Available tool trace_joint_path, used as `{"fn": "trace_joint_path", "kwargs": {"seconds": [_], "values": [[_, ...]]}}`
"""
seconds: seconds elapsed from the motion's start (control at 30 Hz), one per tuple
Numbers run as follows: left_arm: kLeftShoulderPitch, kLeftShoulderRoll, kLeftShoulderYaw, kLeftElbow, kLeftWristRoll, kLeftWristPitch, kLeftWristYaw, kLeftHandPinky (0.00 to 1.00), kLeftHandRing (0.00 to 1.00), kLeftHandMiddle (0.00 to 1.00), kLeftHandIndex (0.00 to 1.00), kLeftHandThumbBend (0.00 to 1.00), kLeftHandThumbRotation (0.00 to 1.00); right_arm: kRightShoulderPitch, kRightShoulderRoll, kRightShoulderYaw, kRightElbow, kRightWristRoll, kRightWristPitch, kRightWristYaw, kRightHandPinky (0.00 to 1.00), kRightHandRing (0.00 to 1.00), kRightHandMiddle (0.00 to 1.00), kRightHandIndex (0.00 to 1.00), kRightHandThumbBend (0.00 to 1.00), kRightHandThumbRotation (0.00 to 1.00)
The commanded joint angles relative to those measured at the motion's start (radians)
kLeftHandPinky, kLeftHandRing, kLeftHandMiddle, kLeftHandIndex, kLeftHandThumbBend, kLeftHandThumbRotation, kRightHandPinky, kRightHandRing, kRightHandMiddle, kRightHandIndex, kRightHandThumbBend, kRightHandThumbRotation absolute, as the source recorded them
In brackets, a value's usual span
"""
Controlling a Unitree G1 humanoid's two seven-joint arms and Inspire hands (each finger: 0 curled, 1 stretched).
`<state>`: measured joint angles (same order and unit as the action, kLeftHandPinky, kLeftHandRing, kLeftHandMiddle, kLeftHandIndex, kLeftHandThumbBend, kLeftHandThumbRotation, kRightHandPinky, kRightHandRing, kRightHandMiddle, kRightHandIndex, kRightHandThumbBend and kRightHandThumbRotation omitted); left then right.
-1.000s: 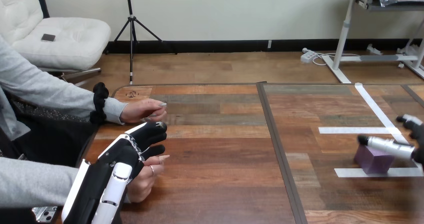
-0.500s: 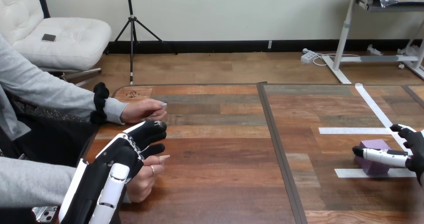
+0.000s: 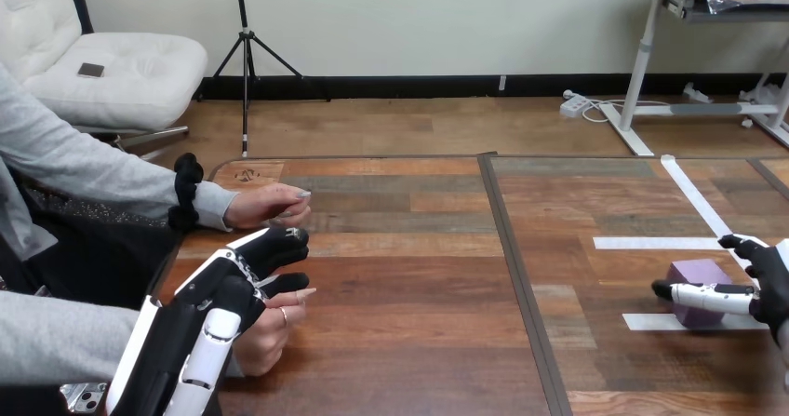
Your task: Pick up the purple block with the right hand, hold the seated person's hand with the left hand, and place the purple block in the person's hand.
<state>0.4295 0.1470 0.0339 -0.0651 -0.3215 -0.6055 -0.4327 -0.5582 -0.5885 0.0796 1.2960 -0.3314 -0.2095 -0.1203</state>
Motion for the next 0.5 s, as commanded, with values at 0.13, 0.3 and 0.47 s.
{"fn": "trace_joint_path", "kwargs": {"seconds": [0.13,0.3,0.47], "values": [[-0.064,-0.006,0.014,0.009,-0.005,-0.026,-0.003,0.72,0.82,0.80,0.73,0.54,0.86,0.020,0.069,0.036,0.010,-0.018,0.024,0.017,0.75,0.88,0.91,0.87,1.00,0.33],[-0.061,-0.005,0.012,-0.001,-0.005,-0.011,0.001,0.71,0.81,0.79,0.73,0.54,0.86,0.023,0.071,0.035,0.007,-0.010,0.018,0.027,0.74,0.87,0.90,0.87,1.00,0.32],[-0.054,-0.001,0.011,-0.021,-0.003,0.007,0.008,0.71,0.81,0.79,0.73,0.55,0.86,0.025,0.075,0.036,0.007,-0.002,0.019,0.031,0.76,0.88,0.90,0.87,1.00,0.28]]}}
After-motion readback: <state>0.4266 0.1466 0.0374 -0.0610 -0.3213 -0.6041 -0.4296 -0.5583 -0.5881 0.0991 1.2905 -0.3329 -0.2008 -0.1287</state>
